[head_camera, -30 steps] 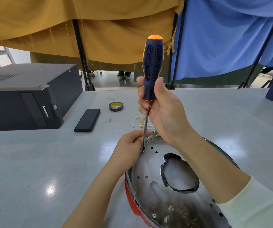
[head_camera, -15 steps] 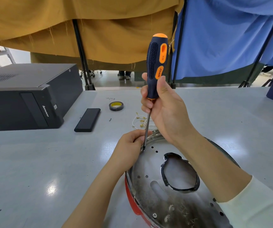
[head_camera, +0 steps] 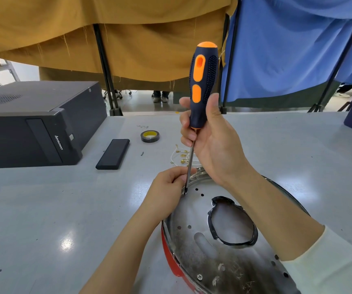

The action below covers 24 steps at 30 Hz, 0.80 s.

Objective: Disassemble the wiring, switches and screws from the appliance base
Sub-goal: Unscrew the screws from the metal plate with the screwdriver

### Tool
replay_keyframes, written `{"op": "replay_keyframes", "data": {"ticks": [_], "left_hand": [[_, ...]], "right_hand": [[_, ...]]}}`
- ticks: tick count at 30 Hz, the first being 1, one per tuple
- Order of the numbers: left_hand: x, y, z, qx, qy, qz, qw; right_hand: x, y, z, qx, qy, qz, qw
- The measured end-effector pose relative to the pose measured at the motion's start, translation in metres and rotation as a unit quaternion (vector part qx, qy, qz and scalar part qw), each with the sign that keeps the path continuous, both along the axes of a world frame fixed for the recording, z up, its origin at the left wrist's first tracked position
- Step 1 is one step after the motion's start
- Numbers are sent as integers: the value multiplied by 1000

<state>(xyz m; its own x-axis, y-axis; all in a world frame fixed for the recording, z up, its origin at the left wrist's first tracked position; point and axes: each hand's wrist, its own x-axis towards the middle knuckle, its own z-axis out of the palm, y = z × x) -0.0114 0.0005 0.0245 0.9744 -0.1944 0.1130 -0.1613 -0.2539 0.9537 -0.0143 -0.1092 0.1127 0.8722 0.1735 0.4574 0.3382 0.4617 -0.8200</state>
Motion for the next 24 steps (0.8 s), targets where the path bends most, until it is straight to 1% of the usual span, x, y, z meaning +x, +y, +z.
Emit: {"op": "replay_keyframes", "data": {"ticks": [4,8,14,17,20,24], "left_hand": [[0,0,-1,-2,1,6,1000],[0,0,-1,9,0,5,1000],[0,0,1,6,5,3,1000],[0,-1,0,1,7,6,1000],[-1,-1,0,2,7,5,1000],[-1,0,1,3,8,4,1000]], "right_hand": [[-1,0,0,-20,-13,-32,999],[0,0,-2,-12,-34,-26,999],[1,-1,1,15,6,-9,1000],[1,-2,0,4,-3,-34,999],[0,-1,-1,7,-20,-23,1000],[1,-2,0,13,-10,-3,1000]]}}
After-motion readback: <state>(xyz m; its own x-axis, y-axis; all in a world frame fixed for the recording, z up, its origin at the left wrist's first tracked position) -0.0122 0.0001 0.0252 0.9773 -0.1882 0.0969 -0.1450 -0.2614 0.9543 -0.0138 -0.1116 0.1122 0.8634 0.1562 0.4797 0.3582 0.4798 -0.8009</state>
